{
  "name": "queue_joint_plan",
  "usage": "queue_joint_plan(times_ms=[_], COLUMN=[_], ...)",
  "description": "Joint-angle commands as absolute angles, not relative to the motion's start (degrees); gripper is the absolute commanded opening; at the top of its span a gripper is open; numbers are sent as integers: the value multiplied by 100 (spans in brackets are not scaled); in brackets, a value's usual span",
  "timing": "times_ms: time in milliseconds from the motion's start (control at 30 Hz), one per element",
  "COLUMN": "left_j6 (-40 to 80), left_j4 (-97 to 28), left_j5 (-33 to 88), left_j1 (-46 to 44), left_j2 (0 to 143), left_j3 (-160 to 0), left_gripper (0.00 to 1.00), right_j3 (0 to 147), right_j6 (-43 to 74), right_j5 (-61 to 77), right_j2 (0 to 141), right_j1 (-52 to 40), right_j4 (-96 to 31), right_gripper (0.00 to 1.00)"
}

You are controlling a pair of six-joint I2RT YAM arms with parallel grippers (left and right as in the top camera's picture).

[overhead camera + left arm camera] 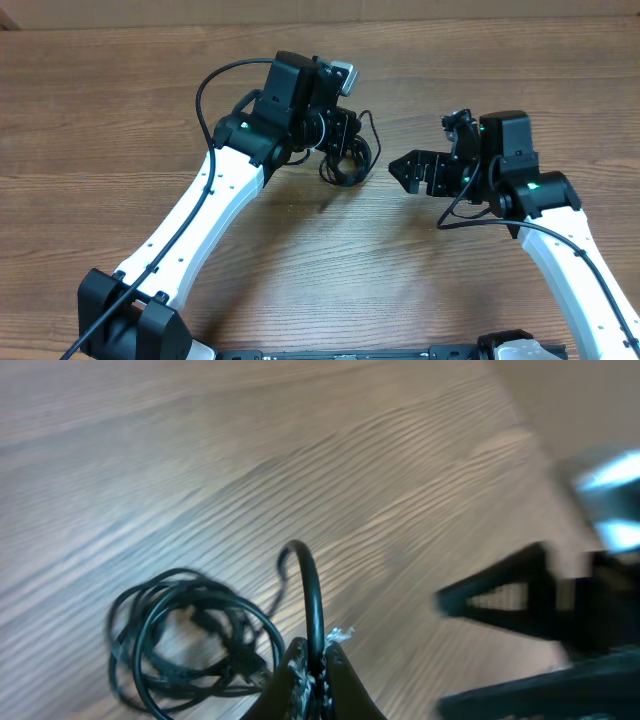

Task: Untangle cables

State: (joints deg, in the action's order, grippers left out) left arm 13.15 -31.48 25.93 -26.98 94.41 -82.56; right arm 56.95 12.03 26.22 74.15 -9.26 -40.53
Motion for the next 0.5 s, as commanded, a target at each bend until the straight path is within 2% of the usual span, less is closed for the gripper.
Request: queue_joint_plan(times_ms=[0,67,100,167,467], left_j6=[1288,1288,1286,1286,1494], left_j4=[-2899,-2864,-2840,-2799,-2130], left_j5=[3168,3242,3299,3306,4014], left_j1=[-2698,-2696,-2692,-2692,-2683], left_j2=[9006,8858,8779,8604,7990], left_j3=[-8348,-8348,-8348,-8348,-8348], left_gripper=[4,4,4,4,4], right_j3=[5846,5846,5846,5846,5846], right_j6=[1223,1225,1227,1247,1503], right_j5=[2709,2709,2709,2709,2934], right_j2=[7522,7583,7618,7699,8171], right_j1=[-1063,-1094,-1094,-1094,-1166], right_j4=[-3771,-3575,-3489,-3317,-2808], right_gripper=[96,93,85,78,77])
